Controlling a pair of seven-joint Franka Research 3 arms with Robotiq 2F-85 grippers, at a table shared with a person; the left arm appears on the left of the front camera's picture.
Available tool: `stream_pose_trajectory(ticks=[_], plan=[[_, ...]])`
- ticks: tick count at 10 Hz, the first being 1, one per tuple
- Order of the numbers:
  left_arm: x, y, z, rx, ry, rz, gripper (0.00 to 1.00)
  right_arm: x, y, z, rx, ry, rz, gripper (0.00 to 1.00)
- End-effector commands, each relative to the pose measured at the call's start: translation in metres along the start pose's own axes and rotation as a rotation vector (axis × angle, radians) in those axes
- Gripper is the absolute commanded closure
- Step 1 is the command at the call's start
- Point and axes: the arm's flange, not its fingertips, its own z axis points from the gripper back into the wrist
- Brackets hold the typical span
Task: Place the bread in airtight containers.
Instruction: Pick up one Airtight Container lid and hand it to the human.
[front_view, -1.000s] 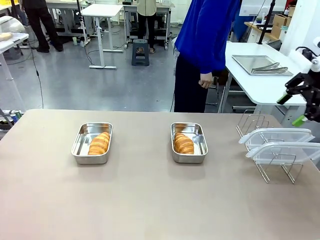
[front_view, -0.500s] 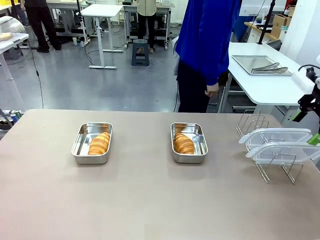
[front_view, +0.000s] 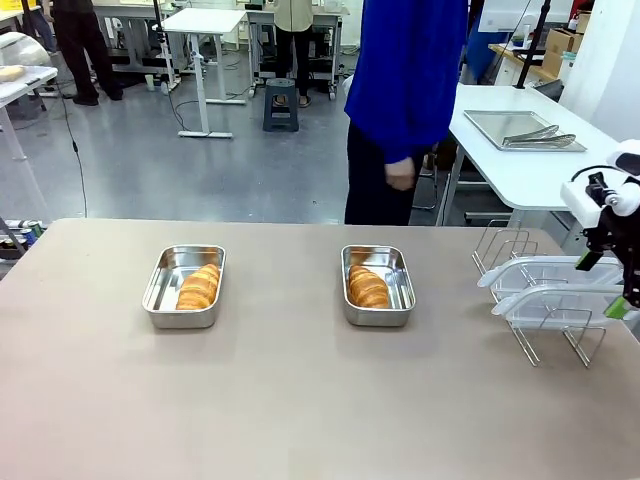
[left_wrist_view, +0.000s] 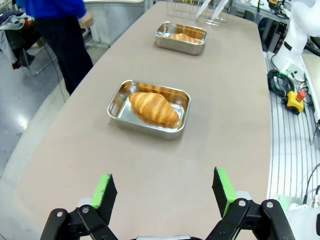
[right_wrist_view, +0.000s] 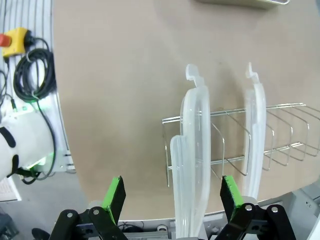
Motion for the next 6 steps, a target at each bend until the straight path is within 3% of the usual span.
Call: stream_pose_trajectory(ticks=[1,5,6], plan=[[-0.001,-0.001,0.0,0.001,-0.005,-0.021,0.0,0.003,-0.001,-0.011,-0.017,0.04,-0.011,0.0],[-0.001,-0.001,0.0,0.001,-0.005,-0.021,0.0,0.002,-0.007,-0.026,-0.021,0.064,0.012,0.0],[-0.001,-0.001,0.0,0.001,-0.005,-0.021,0.0,0.002,-0.008,-0.027,-0.027,0.06,0.017,0.59]])
